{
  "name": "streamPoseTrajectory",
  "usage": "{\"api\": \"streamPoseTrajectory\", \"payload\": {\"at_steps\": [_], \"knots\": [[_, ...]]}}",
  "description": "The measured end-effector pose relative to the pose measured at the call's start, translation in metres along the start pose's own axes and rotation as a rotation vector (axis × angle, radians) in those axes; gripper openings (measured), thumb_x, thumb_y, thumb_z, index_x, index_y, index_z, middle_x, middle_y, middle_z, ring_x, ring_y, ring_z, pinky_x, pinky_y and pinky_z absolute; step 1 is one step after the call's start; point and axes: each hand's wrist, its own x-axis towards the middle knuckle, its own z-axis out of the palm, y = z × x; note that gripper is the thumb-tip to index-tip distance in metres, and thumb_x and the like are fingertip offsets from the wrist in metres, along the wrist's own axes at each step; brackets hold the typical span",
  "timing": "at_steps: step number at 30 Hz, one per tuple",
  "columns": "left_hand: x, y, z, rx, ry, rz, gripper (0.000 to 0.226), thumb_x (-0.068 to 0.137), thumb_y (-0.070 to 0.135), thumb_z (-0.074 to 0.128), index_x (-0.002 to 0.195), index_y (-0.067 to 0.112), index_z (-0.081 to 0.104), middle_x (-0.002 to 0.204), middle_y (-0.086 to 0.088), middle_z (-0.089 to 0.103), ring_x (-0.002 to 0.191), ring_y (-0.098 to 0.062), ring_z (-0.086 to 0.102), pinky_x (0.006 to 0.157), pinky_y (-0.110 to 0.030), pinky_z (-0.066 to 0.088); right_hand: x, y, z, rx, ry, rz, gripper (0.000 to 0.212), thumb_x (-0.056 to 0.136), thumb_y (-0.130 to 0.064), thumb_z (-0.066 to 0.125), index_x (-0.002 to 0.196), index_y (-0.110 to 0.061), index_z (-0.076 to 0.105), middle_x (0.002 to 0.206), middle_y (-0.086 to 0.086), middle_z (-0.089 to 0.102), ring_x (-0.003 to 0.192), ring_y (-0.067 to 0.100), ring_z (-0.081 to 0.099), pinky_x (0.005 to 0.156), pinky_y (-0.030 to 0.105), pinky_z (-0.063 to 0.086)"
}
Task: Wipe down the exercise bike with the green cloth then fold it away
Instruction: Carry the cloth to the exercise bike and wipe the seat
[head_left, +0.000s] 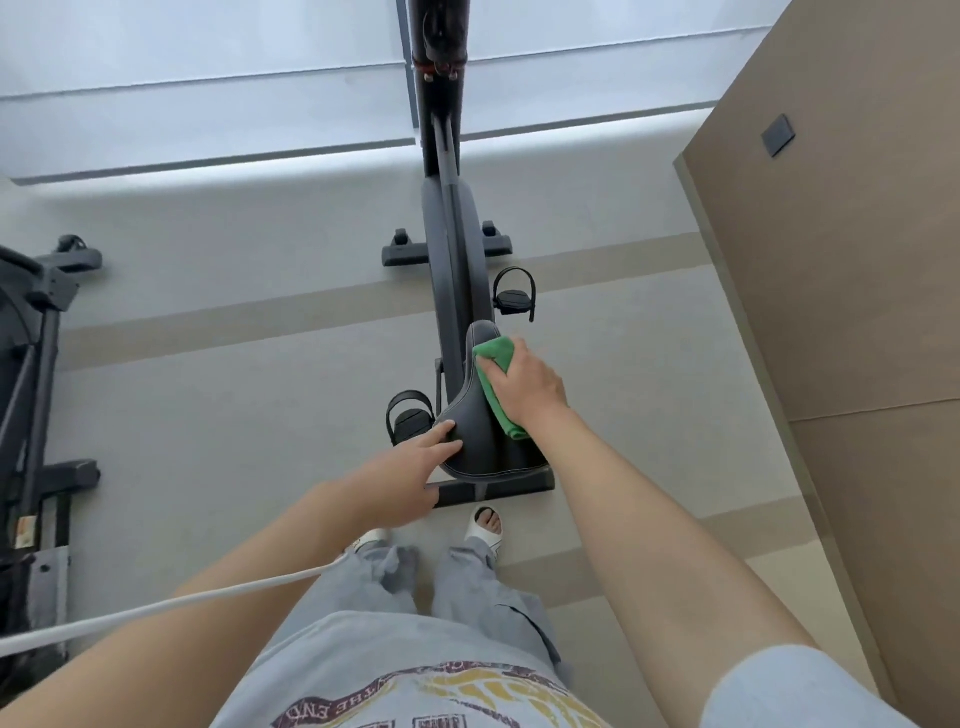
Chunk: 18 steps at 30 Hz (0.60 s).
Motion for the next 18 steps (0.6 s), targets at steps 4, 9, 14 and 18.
{"api": "streamPoseTrajectory", "payload": {"at_steps": [4,9,14,18], "knots": [[-0.002,0.005,-0.005,0.028,-0.026,-0.019,0.071,0.099,0.013,0.049,0.164,0.032,0.026,0.171,0.026,-0.002,0.14,-0.017,0.048,0.108,-0.028,0.041,-0.015,0.013,0.005,-0.067,0.014,-0.041,0.068,0.1,-0.067,0.045,0.148,-0.018,0.041,0.133,0.008,0.064,0.118,0.035,0.063,0.096,0.046,0.047],[0.0,0.008,-0.025,0.001,0.025,-0.071,0.056,0.097,0.014,0.054,0.151,0.025,0.049,0.162,0.008,0.041,0.14,-0.019,0.048,0.117,-0.033,0.037,-0.047,0.027,0.011,-0.251,0.075,-0.134,0.074,0.101,-0.061,0.047,0.157,-0.016,0.034,0.154,0.006,0.049,0.139,0.029,0.047,0.113,0.048,0.035],[-0.004,0.026,-0.041,-0.125,0.208,-0.097,0.037,0.098,0.019,0.056,0.131,0.033,0.064,0.135,0.008,0.061,0.117,-0.016,0.062,0.104,-0.035,0.05,-0.08,0.042,0.006,-0.314,0.014,-0.171,0.082,0.101,-0.06,0.047,0.165,-0.018,0.018,0.17,0.006,0.025,0.156,0.03,0.025,0.124,0.053,0.028],[-0.019,0.037,-0.057,-0.228,0.304,-0.079,0.032,0.098,0.024,0.052,0.123,0.038,0.067,0.127,0.012,0.066,0.106,-0.012,0.067,0.095,-0.033,0.055,-0.092,0.053,0.005,-0.223,-0.054,-0.058,0.083,0.103,-0.061,0.044,0.166,-0.025,0.005,0.174,-0.003,0.004,0.161,0.03,0.004,0.124,0.055,0.03]]}}
